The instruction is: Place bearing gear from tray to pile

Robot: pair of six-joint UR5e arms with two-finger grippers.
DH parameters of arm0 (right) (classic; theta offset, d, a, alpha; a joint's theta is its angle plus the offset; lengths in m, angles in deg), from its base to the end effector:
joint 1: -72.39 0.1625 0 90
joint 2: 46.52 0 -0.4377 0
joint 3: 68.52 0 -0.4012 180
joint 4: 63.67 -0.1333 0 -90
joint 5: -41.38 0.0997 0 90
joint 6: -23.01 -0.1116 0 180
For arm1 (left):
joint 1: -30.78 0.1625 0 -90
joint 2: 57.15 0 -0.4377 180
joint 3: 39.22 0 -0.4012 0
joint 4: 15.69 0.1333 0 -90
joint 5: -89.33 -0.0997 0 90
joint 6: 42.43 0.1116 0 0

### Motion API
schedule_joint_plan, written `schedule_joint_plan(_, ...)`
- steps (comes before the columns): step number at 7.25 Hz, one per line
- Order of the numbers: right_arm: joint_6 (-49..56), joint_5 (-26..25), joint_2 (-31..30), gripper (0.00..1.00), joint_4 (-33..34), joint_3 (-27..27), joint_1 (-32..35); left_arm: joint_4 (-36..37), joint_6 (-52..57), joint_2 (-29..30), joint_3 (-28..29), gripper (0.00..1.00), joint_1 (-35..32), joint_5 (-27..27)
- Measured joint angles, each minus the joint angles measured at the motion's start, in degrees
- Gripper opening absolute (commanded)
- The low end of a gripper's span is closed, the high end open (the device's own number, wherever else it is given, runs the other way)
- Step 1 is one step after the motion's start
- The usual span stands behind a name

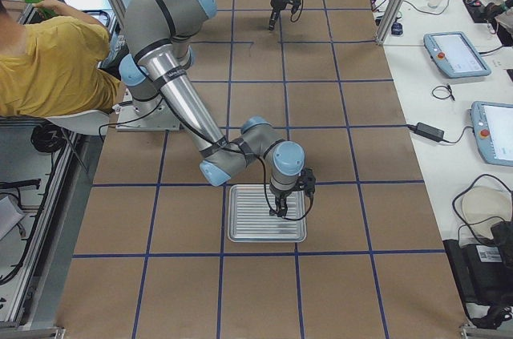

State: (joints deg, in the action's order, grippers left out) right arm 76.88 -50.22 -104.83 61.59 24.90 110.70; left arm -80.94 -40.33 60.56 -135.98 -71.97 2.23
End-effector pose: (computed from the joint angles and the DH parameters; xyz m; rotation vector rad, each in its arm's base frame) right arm -0.4357 -0.5101 0.1929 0.0593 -3.1219 -0.0322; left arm -0.2710 -0.5679 0.1962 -0.3934 -3.0703 -0.2693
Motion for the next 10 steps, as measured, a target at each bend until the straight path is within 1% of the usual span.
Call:
schedule_joint_plan(2, 0.14, -0.25, 0.52, 0.58, 0.1, -0.02, -0.17, -8.82, 1.24, -3.06, 4.67, 0.0, 7.47, -1.92)
schedule_joint_plan(3, 0.16, -0.31, 0.87, 0.58, 0.13, -0.19, -0.22, -12.15, 3.94, -4.67, 6.14, 0.0, 13.31, -3.22)
schedule_joint_plan(4, 0.17, -0.35, 1.08, 0.6, 0.17, -0.35, -0.24, -13.62, 8.96, -5.89, 6.57, 0.0, 19.97, -4.48)
schedule_joint_plan(5, 0.23, -0.69, 1.16, 0.63, 0.15, -0.65, -0.24, -14.06, 14.35, -6.43, 6.37, 0.0, 26.64, -5.72)
schedule_joint_plan(7, 0.35, -1.97, 1.1, 0.65, -1.33, -1.94, -0.25, -13.87, 21.34, -6.0, 5.85, 0.0, 36.34, -7.62)
schedule_joint_plan(9, 0.37, -2.29, 1.48, 0.64, -1.92, -2.32, -0.28, -12.95, 25.79, -5.19, 3.63, 0.0, 43.15, -12.05)
schedule_joint_plan(10, 0.41, -2.33, 1.79, 0.64, -1.87, -2.34, -0.42, -11.06, 26.45, -4.66, 1.65, 0.0, 45.21, -13.1)
